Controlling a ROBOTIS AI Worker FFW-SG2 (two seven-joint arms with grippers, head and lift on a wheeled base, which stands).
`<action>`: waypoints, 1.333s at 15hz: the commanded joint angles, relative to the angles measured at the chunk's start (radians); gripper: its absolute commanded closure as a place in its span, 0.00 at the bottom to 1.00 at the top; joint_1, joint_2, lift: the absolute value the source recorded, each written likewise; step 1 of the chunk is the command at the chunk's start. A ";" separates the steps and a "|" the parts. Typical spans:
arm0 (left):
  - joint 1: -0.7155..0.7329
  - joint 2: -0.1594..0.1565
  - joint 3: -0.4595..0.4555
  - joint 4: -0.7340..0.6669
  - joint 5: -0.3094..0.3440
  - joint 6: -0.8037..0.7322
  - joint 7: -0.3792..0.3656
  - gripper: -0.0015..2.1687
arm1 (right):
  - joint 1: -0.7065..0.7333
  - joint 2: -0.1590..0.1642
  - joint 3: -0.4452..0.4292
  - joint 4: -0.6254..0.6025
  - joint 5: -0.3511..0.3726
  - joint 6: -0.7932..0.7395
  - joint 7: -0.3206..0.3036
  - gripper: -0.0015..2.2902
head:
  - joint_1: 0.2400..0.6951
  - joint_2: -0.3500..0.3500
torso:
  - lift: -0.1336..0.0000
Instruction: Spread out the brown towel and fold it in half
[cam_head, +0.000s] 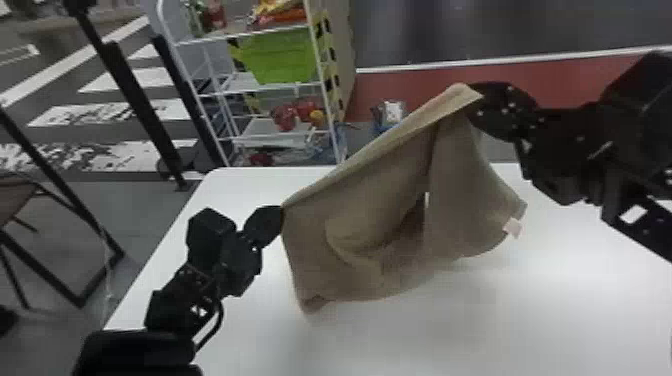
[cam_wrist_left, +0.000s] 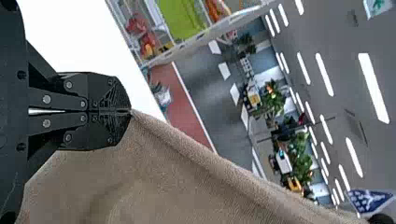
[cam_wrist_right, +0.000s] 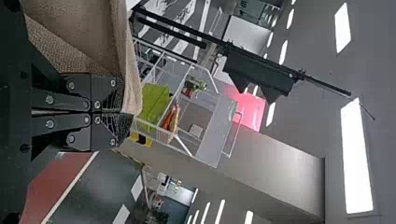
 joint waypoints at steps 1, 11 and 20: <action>-0.047 -0.004 0.059 -0.089 0.006 0.084 0.000 0.99 | 0.006 0.001 -0.041 -0.004 0.003 0.002 0.007 0.88 | 0.82 0.90 | 0.00; -0.368 -0.004 -0.090 -0.010 -0.181 0.189 0.027 0.99 | -0.216 0.001 -0.164 0.240 0.100 -0.031 0.035 0.88 | 0.44 0.76 | 0.00; -0.047 -0.004 -0.113 -0.113 0.009 0.198 -0.229 0.17 | -0.126 0.000 -0.124 0.088 0.144 -0.108 0.076 0.88 | 0.59 0.71 | 0.00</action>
